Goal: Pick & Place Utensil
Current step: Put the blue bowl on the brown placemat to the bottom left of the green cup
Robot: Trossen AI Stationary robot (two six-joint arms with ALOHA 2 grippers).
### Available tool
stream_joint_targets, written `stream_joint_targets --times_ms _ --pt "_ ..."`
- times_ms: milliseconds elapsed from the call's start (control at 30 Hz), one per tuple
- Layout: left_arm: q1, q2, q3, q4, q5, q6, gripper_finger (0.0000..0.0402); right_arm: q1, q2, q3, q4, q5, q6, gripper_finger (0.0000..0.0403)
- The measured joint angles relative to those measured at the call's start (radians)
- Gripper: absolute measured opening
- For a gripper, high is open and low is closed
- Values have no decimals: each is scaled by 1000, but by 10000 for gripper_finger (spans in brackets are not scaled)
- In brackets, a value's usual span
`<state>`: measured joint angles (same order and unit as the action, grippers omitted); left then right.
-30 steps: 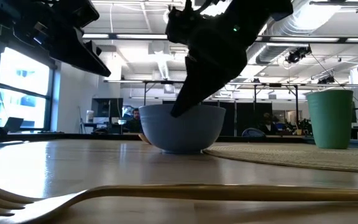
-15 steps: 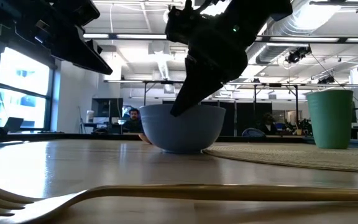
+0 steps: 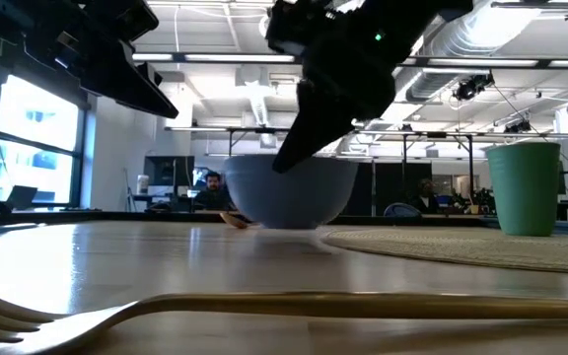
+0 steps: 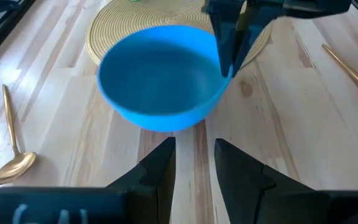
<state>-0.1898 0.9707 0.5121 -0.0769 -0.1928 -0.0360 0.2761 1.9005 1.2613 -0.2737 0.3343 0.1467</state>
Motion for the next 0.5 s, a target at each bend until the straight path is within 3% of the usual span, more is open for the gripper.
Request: stream_joint_targets --times_ms 167,500 --pt "0 0 0 0 0 -4 108 39 -46 0 -64 62 53 5" --pt "0 0 0 0 0 -18 108 162 -156 1 -424 202 498 5"
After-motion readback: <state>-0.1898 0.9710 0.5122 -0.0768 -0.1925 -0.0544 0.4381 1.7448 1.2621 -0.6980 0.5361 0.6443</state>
